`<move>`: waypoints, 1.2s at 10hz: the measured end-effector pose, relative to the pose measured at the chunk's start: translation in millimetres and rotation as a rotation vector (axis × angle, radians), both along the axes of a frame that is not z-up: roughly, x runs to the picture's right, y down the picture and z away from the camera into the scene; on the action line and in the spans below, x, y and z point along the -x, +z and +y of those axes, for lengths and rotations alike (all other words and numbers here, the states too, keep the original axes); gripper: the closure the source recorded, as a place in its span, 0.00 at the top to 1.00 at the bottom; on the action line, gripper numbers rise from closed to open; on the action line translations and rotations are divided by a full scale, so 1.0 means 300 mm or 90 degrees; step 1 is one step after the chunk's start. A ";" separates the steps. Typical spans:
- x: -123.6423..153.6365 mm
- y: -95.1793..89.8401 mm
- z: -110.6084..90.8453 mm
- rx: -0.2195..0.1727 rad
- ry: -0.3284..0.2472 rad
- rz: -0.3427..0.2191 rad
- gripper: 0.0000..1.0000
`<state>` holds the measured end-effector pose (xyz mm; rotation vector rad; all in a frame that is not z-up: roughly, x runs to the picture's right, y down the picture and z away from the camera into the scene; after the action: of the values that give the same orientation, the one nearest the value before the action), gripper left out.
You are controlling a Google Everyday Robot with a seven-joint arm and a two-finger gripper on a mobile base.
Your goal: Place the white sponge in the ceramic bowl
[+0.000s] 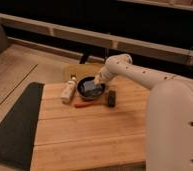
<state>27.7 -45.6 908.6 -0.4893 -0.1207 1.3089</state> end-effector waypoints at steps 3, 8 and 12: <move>-0.002 0.000 0.000 0.000 0.000 0.001 0.21; -0.003 0.000 0.000 0.000 0.000 0.001 0.15; -0.003 0.000 0.000 0.000 0.000 0.001 0.47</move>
<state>28.5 -45.6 908.7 -0.4885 -0.1199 1.3097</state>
